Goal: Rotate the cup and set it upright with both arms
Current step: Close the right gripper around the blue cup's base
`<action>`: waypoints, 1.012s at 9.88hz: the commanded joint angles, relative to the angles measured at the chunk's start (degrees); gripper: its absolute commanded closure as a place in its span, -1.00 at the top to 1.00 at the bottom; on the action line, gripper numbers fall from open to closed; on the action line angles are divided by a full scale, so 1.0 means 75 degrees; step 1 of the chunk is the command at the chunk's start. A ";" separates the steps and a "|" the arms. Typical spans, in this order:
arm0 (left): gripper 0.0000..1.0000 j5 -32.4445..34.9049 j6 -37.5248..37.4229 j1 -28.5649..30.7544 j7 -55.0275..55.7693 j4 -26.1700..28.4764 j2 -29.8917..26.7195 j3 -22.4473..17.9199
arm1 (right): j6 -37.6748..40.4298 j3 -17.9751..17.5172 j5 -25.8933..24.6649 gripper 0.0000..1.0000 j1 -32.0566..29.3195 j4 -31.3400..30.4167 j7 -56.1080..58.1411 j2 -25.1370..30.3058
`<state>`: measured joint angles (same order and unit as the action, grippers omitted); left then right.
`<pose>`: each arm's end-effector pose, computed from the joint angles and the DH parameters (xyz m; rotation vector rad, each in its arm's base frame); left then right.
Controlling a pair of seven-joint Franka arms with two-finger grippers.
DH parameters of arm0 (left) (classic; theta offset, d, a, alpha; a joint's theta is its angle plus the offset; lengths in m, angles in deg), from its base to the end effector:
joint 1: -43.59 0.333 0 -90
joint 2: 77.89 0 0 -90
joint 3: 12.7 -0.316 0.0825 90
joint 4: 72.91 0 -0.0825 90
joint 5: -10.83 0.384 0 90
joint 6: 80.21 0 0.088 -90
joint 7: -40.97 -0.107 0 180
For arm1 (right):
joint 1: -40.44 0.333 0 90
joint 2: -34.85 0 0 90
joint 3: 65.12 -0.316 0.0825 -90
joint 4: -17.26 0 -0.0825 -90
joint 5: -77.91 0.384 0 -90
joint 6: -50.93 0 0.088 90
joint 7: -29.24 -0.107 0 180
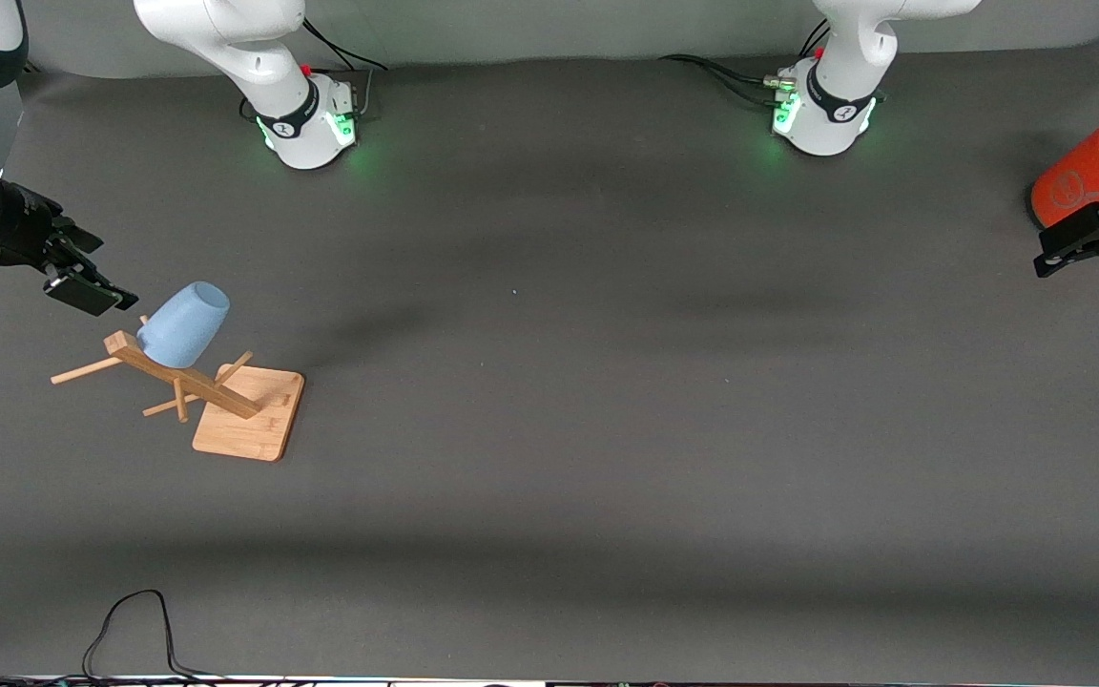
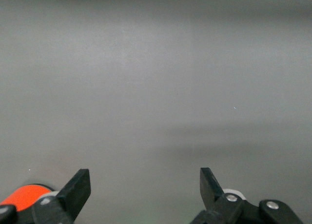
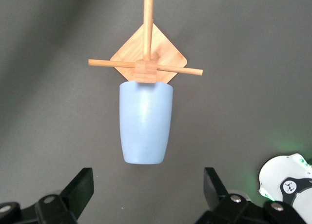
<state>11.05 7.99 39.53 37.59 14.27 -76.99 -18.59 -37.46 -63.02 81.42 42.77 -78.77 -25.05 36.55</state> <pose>0.5564 0.0177 0.6362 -3.1358 0.0422 -0.0030 0.5387 0.0086 0.5892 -2.7853 1.4234 0.1890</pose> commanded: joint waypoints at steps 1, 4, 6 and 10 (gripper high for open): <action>1.00 -0.0006 -0.0065 -0.0045 -0.0029 -0.0162 0.0056 -0.0024 | -0.0597 0.0096 0.0177 1.00 0.0054 -0.0705 -0.0204 0.0172; 1.00 -0.0041 -0.0147 -0.0044 -0.0029 -0.0103 0.0068 -0.0024 | -0.1712 0.0096 0.0177 1.00 0.0054 -0.1422 -0.0133 0.0033; 1.00 -0.0006 -0.0159 -0.0056 -0.0029 -0.0115 0.0068 -0.0024 | -0.2239 0.0084 0.0177 1.00 0.0054 -0.1632 -0.0145 -0.0202; 1.00 -0.0006 -0.0182 -0.0056 -0.0029 -0.0115 0.0103 -0.0024 | -0.3062 0.0084 0.0177 1.00 0.0042 -0.2301 -0.0098 -0.0262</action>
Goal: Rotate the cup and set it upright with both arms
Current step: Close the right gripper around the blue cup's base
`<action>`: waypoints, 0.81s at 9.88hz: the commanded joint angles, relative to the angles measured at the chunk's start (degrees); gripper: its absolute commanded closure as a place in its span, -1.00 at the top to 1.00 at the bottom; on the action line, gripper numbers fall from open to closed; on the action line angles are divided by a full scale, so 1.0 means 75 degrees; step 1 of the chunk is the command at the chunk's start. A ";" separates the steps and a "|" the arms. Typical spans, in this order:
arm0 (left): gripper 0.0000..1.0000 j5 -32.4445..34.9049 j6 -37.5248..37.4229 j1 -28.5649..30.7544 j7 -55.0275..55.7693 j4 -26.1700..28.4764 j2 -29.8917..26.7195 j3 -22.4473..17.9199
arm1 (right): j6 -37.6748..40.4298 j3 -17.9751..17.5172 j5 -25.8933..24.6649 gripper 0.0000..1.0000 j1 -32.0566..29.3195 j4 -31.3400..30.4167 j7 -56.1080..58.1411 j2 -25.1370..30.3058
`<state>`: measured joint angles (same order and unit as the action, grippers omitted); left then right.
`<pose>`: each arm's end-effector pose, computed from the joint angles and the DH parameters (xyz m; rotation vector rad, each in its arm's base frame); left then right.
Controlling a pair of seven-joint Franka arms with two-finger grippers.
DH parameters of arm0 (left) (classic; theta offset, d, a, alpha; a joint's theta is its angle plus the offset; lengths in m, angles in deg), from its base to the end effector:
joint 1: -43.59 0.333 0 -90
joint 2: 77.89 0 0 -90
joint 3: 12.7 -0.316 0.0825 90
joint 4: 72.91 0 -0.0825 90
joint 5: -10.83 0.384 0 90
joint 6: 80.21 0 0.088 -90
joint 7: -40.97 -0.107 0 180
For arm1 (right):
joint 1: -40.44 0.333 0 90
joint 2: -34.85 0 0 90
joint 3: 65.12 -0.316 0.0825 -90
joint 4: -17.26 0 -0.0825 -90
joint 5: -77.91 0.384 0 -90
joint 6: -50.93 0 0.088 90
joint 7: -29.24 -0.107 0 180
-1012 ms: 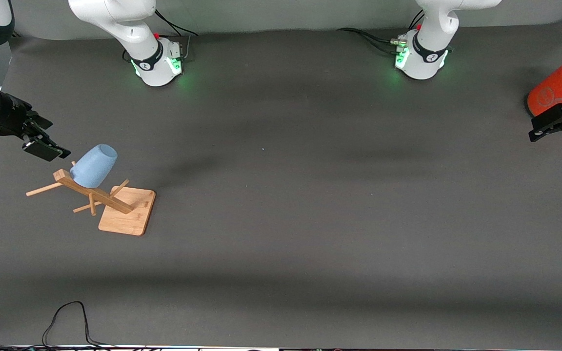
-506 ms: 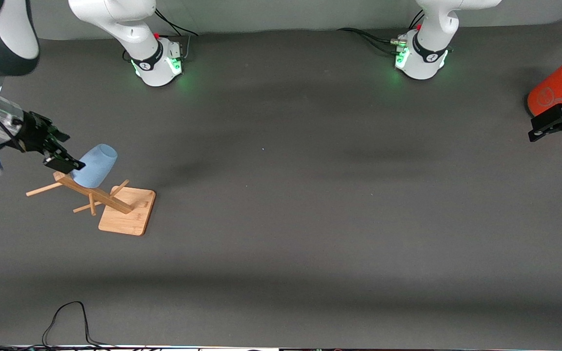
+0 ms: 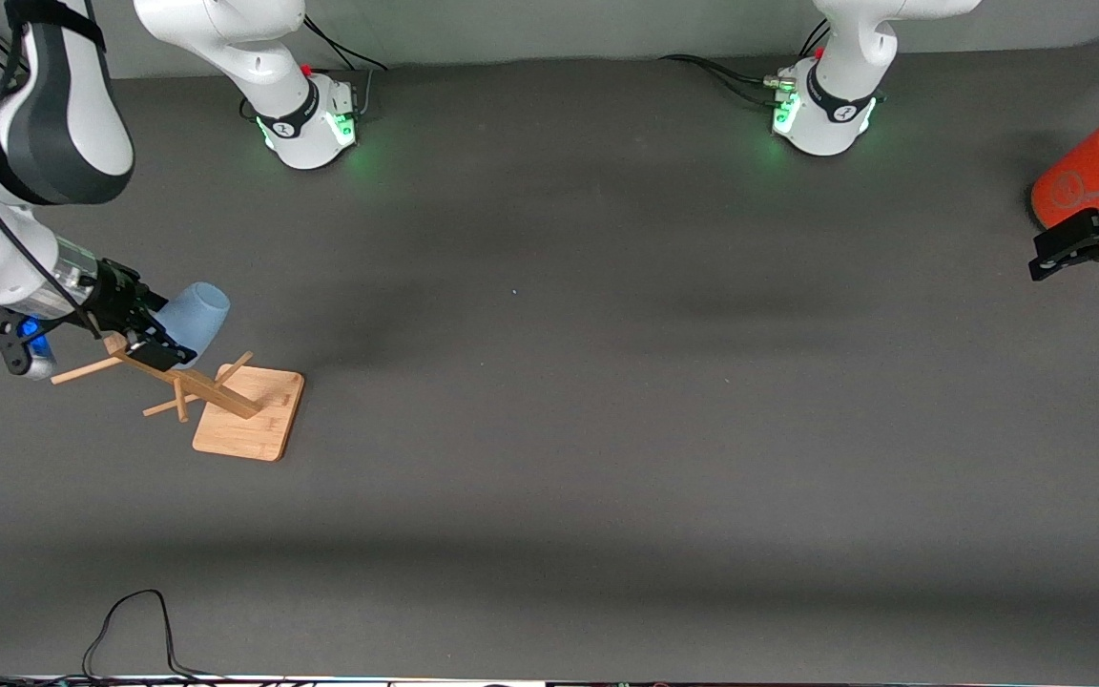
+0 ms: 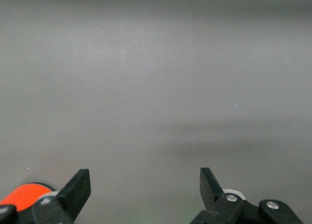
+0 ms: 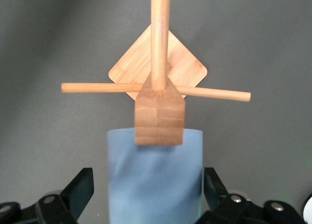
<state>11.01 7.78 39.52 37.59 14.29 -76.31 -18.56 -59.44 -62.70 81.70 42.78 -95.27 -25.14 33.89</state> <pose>0.5596 0.0170 0.6291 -3.1359 0.0434 0.0218 0.5550 0.0039 0.4587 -2.7477 1.4572 0.1184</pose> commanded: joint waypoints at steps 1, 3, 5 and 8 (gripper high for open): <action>1.00 0.0000 -0.0166 -0.0044 -0.0029 -0.0107 0.0012 -0.0027 | -0.0132 0.0041 0.0140 0.97 0.0052 -0.0089 -0.0086 0.0069; 1.00 0.0000 -0.0166 -0.0044 -0.0029 -0.0107 0.0024 -0.0027 | -0.0144 0.0041 0.0140 0.64 0.0052 -0.0089 -0.0062 0.0057; 1.00 0.0023 -0.0131 -0.0044 -0.0029 -0.0107 0.0024 -0.0027 | -0.0144 0.0041 0.0140 0.36 0.0052 -0.0089 0.0043 0.0057; 1.00 0.0023 -0.0142 -0.0055 -0.0029 -0.0107 0.0024 -0.0027 | -0.0086 0.0029 0.0140 0.33 0.0052 -0.0042 0.0055 0.0104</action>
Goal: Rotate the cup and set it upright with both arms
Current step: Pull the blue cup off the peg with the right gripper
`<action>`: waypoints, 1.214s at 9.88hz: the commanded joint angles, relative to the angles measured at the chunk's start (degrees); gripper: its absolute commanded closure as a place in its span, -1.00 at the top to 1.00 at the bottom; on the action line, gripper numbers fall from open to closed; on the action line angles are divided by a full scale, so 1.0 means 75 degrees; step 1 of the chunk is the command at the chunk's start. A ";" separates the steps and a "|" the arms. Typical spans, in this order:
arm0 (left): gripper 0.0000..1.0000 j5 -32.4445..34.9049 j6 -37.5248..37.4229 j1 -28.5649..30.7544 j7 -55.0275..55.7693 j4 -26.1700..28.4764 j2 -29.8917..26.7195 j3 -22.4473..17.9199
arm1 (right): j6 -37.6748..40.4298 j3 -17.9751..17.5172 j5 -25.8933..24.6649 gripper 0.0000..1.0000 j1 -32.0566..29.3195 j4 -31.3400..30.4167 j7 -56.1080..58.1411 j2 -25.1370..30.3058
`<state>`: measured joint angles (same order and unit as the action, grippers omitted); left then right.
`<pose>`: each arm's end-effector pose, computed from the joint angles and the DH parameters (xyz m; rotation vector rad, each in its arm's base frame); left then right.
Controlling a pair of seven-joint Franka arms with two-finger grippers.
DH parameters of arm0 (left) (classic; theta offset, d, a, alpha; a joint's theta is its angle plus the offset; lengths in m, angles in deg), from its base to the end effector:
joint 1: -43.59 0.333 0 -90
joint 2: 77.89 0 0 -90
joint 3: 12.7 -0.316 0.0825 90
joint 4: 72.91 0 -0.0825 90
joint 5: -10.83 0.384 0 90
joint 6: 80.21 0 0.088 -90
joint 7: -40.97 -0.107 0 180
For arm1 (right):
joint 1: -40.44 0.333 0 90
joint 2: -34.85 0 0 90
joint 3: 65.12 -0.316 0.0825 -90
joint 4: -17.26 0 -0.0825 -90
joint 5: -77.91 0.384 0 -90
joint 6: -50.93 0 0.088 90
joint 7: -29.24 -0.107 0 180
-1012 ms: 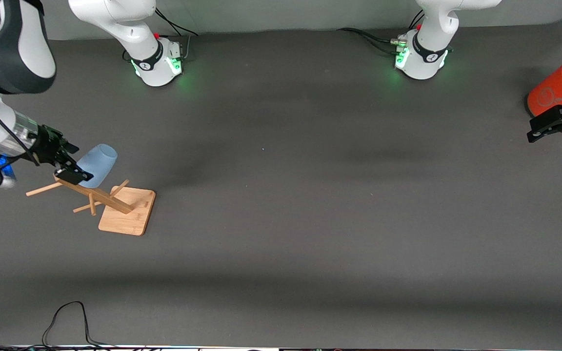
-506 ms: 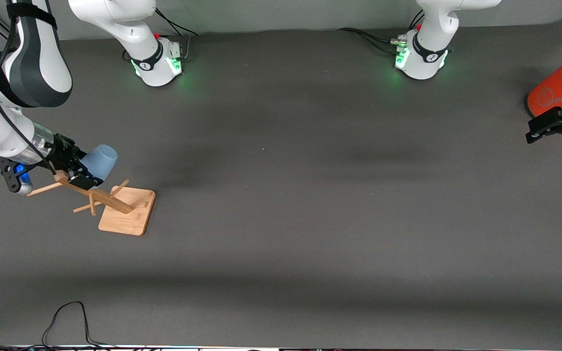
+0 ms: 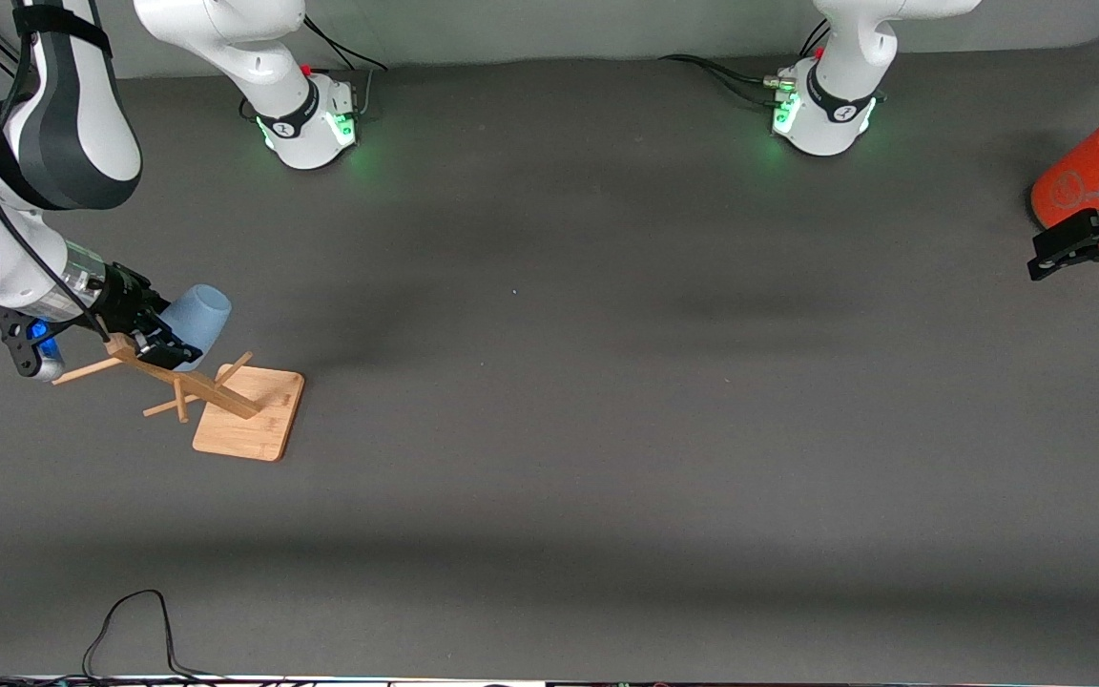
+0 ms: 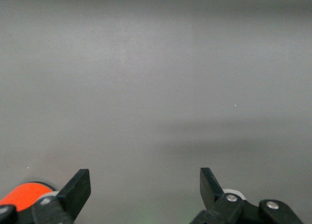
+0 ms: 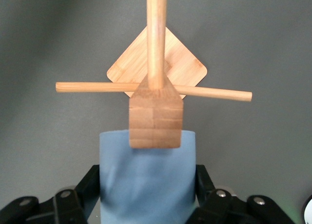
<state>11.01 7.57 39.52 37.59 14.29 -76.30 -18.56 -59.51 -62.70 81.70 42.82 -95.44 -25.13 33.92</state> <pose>0.5592 0.0170 0.6287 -3.1360 0.0434 0.0278 0.5545 0.0043 0.4577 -2.7487 1.4564 0.1201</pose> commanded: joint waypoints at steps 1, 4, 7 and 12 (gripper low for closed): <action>1.00 0.0023 -0.0115 -0.0044 -0.0040 -0.0107 0.0022 -0.0027 | -0.0017 0.0006 0.0139 0.33 0.0059 -0.0009 0.0042 0.0148; 1.00 0.0023 -0.0127 -0.0044 -0.0029 -0.0107 0.0057 -0.0027 | 0.0427 -0.0006 0.0139 0.32 0.0407 0.0179 -0.0040 0.0335; 1.00 0.0023 -0.0127 -0.0044 -0.0029 -0.0107 0.0069 -0.0027 | 0.0803 -0.0018 0.0139 0.31 0.0853 0.0284 -0.0274 0.0663; 1.00 0.0011 -0.0150 -0.0044 -0.0029 -0.0107 0.0069 -0.0027 | 0.0839 -0.0029 0.0104 0.29 0.2305 0.0343 -0.2215 0.0910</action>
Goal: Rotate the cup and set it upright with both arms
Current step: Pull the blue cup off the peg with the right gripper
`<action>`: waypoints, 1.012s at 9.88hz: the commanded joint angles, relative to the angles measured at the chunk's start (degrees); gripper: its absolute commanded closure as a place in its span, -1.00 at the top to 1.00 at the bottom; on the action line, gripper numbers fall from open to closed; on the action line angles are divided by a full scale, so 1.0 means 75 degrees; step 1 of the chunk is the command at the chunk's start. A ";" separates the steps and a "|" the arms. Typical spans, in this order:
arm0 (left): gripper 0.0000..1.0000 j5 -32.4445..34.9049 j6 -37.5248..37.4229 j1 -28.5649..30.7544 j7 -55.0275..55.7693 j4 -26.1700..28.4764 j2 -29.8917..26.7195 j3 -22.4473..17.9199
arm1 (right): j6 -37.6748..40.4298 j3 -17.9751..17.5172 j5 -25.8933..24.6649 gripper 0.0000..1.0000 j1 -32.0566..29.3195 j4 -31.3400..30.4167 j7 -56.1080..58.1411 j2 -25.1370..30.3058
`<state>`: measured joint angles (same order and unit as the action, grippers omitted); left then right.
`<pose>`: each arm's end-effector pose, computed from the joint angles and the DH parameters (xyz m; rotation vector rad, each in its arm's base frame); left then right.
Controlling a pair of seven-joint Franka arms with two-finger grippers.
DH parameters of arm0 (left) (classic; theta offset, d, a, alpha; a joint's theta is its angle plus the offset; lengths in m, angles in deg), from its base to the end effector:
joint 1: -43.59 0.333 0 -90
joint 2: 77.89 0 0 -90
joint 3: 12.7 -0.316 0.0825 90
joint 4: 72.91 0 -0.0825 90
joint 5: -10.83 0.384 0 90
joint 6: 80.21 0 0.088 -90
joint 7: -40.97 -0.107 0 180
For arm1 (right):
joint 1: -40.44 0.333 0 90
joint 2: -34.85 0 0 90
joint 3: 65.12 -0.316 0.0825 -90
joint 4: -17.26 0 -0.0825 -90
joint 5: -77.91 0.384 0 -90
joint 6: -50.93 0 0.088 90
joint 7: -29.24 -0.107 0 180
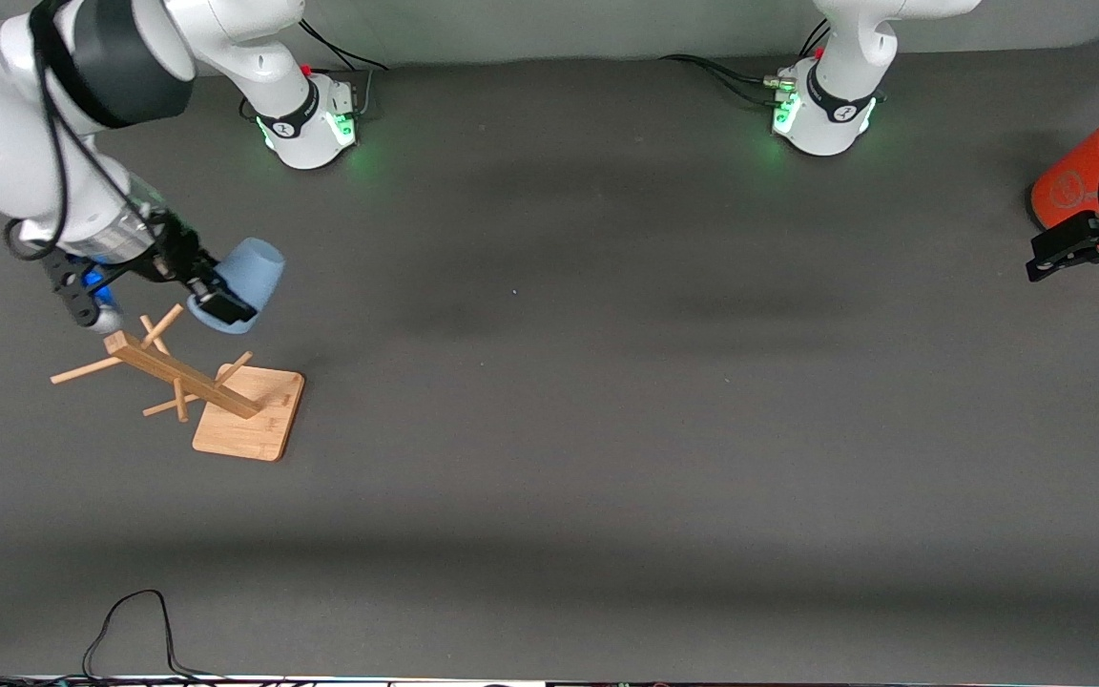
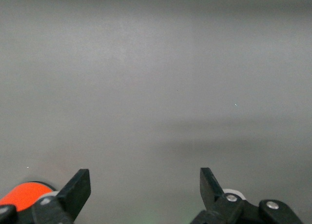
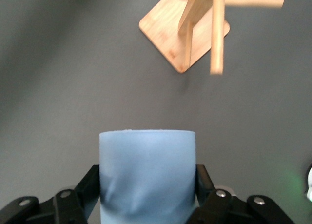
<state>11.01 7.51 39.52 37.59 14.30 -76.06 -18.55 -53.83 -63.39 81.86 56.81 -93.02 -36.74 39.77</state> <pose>0.5603 0.0168 0.6262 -3.1357 0.0437 0.0363 0.5155 0.1400 0.5250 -2.7771 1.3653 0.0817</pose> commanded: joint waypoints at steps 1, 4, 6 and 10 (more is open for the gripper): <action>1.00 0.0011 -0.0130 -0.0032 -0.0029 -0.0108 0.0037 -0.0028 | 0.0047 0.0063 0.0083 0.25 0.0848 0.0125 -0.1275 0.0013; 1.00 0.0011 -0.0118 -0.0020 -0.0029 -0.0108 0.0060 -0.0028 | -0.0560 0.0063 0.0037 0.21 0.2406 0.0733 -0.3792 -0.0956; 1.00 0.0000 -0.0118 0.0003 -0.0029 -0.0108 0.0083 -0.0028 | -0.1134 0.0063 -0.0173 0.20 0.3228 0.1132 -0.5375 -0.1776; 1.00 0.0000 -0.0118 -0.0009 -0.0029 -0.0108 0.0083 -0.0028 | -0.1278 0.0063 -0.1064 0.11 0.4553 0.2945 -0.8936 -0.4281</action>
<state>11.01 7.49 39.58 37.59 14.31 -75.56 -18.64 -64.23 -63.63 75.98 88.23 -79.34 -95.83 15.97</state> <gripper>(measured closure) 0.000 0.185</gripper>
